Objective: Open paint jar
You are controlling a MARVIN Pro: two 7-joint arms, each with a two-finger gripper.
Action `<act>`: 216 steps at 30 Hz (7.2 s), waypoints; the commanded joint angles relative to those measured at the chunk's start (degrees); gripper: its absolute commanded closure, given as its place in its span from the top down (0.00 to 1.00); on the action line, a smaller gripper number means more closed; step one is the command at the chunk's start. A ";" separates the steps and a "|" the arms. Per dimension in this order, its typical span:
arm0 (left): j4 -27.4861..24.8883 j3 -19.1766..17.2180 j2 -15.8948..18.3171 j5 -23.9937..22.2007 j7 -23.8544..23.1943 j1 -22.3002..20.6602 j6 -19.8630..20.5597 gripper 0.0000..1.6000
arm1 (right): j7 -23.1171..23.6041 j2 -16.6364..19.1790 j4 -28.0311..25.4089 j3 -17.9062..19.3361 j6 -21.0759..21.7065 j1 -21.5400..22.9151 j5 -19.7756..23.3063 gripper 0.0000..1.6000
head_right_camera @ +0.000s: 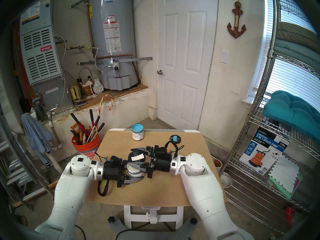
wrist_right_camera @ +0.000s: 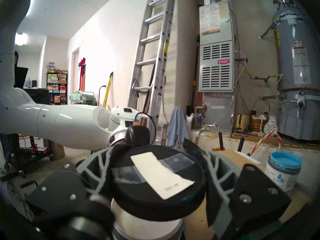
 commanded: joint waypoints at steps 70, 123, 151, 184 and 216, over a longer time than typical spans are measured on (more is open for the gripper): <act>-10.98 -3.82 -0.38 -0.76 0.09 7.36 4.86 1.00 | -6.58 0.17 4.45 9.62 -3.57 -1.63 -3.32 0.32; -19.33 -11.23 3.83 -2.28 0.09 15.86 7.43 1.00 | -6.82 -0.19 5.56 10.14 -3.88 -1.00 -4.37 0.34; -26.00 -20.69 1.95 -4.90 0.09 21.25 6.36 1.00 | -15.53 1.14 2.09 9.99 4.61 -0.79 -17.42 0.82; -33.38 -29.09 -6.79 -12.09 12.42 10.72 5.83 1.00 | -24.46 -7.52 -8.09 20.80 7.55 2.32 -8.53 1.00; -33.08 -10.34 -13.98 4.41 48.00 -2.49 11.33 1.00 | -44.20 -11.04 -20.97 26.92 11.47 0.42 -7.23 1.00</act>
